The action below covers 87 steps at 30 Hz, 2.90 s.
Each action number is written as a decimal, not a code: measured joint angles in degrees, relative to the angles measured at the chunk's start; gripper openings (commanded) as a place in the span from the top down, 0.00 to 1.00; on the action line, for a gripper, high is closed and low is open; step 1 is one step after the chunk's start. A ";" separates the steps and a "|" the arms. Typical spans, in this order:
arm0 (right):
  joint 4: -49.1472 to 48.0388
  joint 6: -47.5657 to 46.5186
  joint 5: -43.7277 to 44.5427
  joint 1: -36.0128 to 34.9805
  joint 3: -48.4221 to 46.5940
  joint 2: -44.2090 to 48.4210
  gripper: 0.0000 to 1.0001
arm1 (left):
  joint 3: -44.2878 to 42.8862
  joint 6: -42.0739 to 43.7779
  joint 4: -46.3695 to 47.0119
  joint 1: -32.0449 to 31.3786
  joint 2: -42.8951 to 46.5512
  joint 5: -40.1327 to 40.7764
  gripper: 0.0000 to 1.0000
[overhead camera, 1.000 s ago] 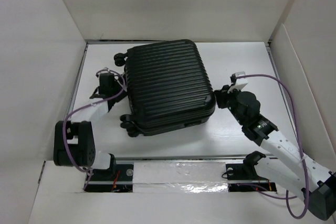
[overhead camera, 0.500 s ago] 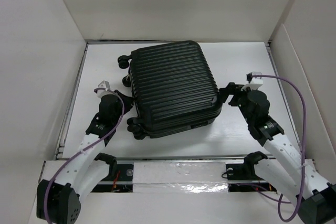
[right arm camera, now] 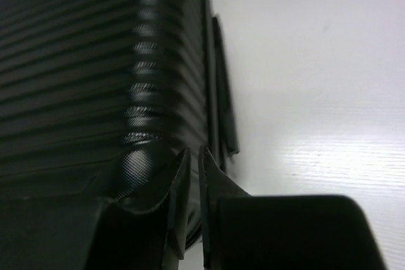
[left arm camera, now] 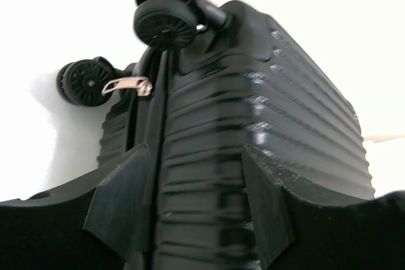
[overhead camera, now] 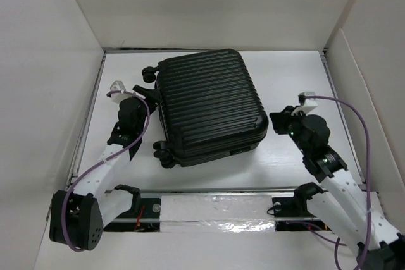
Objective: Pack the luggage
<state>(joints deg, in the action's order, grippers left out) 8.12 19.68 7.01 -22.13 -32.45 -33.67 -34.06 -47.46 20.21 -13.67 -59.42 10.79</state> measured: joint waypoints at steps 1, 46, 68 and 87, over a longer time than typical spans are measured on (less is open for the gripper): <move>-0.70 -0.11 -2.36 0.09 0.17 -2.36 0.80 | 0.79 -0.22 1.25 0.15 0.26 -0.02 0.43; 6.03 -1.11 -5.31 -18.23 -5.44 -7.10 0.06 | -11.87 -1.18 11.02 7.85 -16.11 -8.00 0.18; 10.93 -1.68 -4.68 -18.86 -5.05 -2.69 0.05 | -36.26 -1.27 4.24 12.90 -45.09 -16.81 0.22; 16.35 0.00 -4.09 -19.45 -6.47 0.39 0.69 | -23.96 -12.17 24.17 14.19 -44.06 -18.45 1.00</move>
<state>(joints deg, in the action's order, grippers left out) 24.47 19.68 2.92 -41.58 -38.92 -33.28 -58.02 -59.64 44.38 0.51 -103.48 -7.66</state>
